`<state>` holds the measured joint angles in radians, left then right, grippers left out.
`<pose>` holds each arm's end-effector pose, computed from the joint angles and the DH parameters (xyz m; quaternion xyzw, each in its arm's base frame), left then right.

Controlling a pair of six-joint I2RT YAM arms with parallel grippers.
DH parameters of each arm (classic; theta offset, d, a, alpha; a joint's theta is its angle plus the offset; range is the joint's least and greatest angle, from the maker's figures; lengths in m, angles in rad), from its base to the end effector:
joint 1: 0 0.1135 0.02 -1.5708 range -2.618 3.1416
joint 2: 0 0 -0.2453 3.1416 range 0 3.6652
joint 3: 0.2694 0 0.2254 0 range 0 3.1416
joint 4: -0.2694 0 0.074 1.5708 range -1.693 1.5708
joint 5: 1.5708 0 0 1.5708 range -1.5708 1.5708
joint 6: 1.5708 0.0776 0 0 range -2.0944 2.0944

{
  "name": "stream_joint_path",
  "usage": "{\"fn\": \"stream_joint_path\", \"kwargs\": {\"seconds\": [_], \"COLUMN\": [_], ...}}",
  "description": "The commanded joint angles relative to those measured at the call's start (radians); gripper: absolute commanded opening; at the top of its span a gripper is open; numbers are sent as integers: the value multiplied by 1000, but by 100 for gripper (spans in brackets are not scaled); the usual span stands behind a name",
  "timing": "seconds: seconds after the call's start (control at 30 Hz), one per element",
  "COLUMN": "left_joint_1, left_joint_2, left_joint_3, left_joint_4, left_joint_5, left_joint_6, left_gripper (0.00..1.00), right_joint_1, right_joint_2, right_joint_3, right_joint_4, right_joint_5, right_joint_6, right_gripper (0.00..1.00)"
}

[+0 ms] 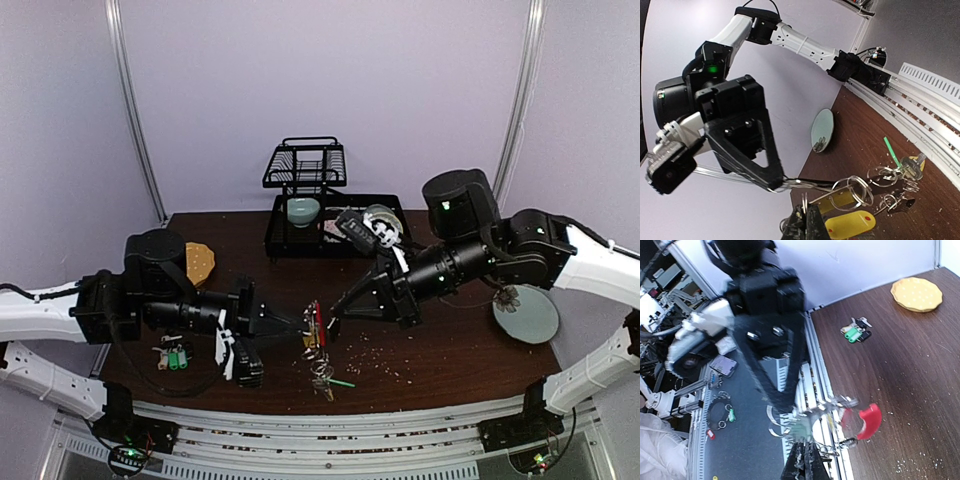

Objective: Put the keys on the keyring

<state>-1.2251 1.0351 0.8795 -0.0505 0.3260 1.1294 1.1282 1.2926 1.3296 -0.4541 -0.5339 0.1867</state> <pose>0.0658 -0.2560 0.3198 0.7465 0.1991 -0.1556 0.6155 0.0912 0.2846 0.3603 -0.4949 0.6553 0.4965 0.2813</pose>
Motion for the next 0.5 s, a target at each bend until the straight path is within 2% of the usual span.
{"fn": "stream_joint_path", "kwargs": {"seconds": [0.0, 0.47], "left_joint_1": [-4, -25], "left_joint_2": [28, 66], "left_joint_3": [54, 84], "left_joint_4": [63, 7], "left_joint_5": [52, -14], "left_joint_6": [-20, 84], "left_gripper": [0, 0], "right_joint_1": [8, 26], "right_joint_2": [-51, 36], "right_joint_3": [-13, 30], "right_joint_4": [20, -68], "right_joint_5": [-59, -61], "right_joint_6": [5, -4], "right_gripper": [0, 0]}}
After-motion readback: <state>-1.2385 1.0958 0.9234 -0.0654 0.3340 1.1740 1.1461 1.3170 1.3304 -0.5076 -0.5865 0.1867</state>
